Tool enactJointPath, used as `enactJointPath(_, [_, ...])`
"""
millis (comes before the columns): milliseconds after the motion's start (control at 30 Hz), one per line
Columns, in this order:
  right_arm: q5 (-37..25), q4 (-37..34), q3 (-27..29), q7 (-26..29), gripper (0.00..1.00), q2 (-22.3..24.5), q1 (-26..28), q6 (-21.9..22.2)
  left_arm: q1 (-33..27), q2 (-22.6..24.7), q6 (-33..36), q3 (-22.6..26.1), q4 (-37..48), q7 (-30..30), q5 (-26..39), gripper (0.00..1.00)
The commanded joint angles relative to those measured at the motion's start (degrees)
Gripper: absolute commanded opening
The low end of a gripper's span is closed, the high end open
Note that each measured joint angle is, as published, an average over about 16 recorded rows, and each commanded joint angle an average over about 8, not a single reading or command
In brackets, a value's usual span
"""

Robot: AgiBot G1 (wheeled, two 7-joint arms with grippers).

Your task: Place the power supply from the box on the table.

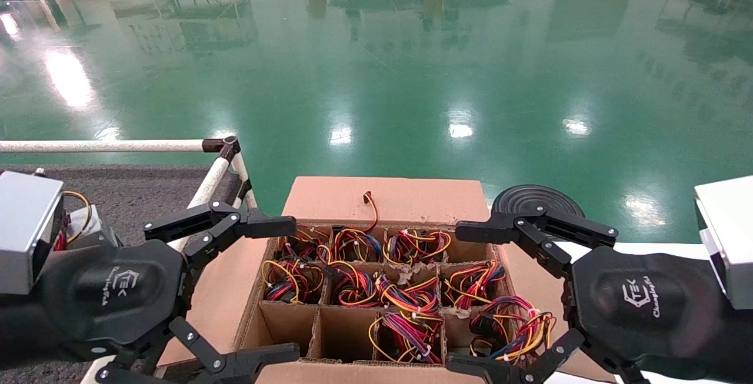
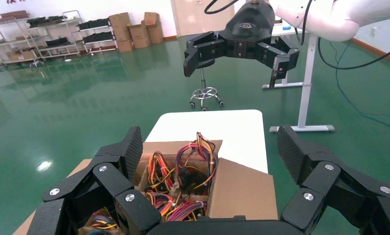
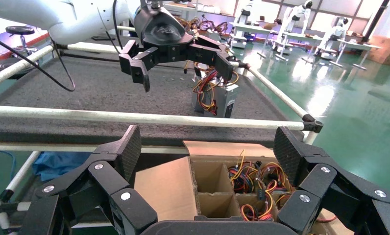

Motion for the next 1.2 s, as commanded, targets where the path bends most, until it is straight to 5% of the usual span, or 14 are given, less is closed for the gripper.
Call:
enactJointPath(33, [0.0, 0.0, 0.0, 0.0, 1.0, 0.0, 0.0, 0.0, 0.0, 0.0, 0.0, 0.0, 0.0, 0.0, 0.0, 1.0])
enactJointPath(933, [0.0, 0.0, 0.0, 0.0, 0.98, 0.0, 0.0, 0.0, 0.0, 0.0, 0.0, 0.0, 0.0, 0.0, 0.0, 1.0])
enactJointPath(1200, [0.0, 0.0, 0.0, 0.0, 0.04, 0.0, 0.0, 0.0, 0.0, 0.0, 0.0, 0.0, 0.0, 0.0, 0.0, 1.0])
